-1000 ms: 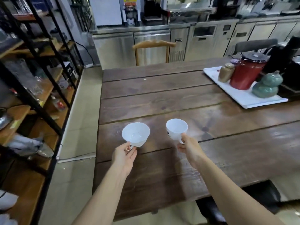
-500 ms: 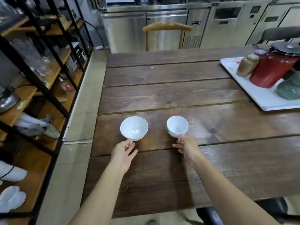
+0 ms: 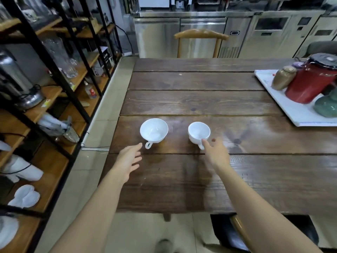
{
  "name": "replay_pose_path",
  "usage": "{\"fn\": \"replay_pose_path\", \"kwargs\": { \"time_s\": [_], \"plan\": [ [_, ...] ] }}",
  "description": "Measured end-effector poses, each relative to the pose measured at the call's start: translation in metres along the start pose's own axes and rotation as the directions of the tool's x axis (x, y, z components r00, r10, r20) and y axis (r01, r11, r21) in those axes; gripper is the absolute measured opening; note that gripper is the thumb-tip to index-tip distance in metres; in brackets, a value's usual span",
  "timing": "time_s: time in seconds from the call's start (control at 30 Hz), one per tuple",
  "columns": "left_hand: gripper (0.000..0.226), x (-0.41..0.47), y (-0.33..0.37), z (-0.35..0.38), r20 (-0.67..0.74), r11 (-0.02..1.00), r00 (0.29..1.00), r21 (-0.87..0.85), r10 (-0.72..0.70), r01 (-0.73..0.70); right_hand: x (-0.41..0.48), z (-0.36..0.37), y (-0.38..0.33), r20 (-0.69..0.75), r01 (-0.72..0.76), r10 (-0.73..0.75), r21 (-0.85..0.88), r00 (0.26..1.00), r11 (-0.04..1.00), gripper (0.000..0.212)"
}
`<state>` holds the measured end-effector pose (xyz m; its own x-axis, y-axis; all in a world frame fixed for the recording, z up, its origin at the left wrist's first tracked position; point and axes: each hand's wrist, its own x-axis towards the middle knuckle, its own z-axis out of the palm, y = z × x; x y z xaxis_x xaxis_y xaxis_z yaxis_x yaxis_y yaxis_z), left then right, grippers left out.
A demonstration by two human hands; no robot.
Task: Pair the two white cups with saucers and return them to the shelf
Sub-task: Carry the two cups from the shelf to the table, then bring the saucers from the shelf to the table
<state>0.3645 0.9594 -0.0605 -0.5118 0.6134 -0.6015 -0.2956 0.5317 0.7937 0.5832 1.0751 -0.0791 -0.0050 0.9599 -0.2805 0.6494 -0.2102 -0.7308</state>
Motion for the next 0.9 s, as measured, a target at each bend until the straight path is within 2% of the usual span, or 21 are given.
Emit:
{"fn": "replay_pose_path", "kwargs": {
  "time_s": [0.07, 0.13, 0.23, 0.33, 0.43, 0.67, 0.8, 0.9],
  "plan": [
    [0.047, -0.014, -0.002, -0.013, -0.178, 0.970, 0.967, 0.193, 0.183, -0.148, -0.017, -0.004, -0.013, -0.022, 0.119, -0.122, -0.105, 0.992, 0.987, 0.056],
    [0.055, -0.029, -0.007, -0.031, -0.281, 0.897, 0.901, 0.391, 0.330, -0.206, -0.039, -0.001, -0.028, 0.020, 0.220, -0.220, -0.149, 0.975, 0.964, 0.063],
    [0.065, -0.054, -0.016, -0.068, -0.304, 0.799, 0.842, 0.560, 0.447, -0.222, -0.079, 0.013, -0.049, 0.115, 0.402, -0.386, -0.207, 0.916, 0.892, 0.071],
    [0.063, -0.083, -0.028, -0.114, -0.319, 0.732, 0.773, 0.631, 0.548, -0.258, -0.120, 0.033, -0.076, 0.226, 0.580, -0.535, -0.265, 0.814, 0.770, 0.076],
    [0.061, -0.121, -0.048, -0.173, -0.357, 0.685, 0.685, 0.670, 0.634, -0.285, -0.171, 0.062, -0.106, 0.317, 0.688, -0.614, -0.249, 0.723, 0.681, 0.080],
    [0.062, -0.241, -0.132, -0.349, -0.636, 0.775, 0.500, 0.621, 0.588, -0.122, -0.347, 0.165, -0.164, 0.460, 0.881, -0.763, -0.103, 0.454, 0.463, 0.080],
    [0.062, -0.319, -0.189, -0.441, -0.784, 0.840, 0.356, 0.543, 0.509, -0.007, -0.453, 0.227, -0.192, 0.543, 0.948, -0.798, 0.015, 0.260, 0.319, 0.081],
    [0.064, -0.372, -0.225, -0.492, -0.856, 0.877, 0.278, 0.473, 0.436, 0.081, -0.526, 0.268, -0.204, 0.572, 0.975, -0.814, 0.106, 0.103, 0.198, 0.083]
  ]
}}
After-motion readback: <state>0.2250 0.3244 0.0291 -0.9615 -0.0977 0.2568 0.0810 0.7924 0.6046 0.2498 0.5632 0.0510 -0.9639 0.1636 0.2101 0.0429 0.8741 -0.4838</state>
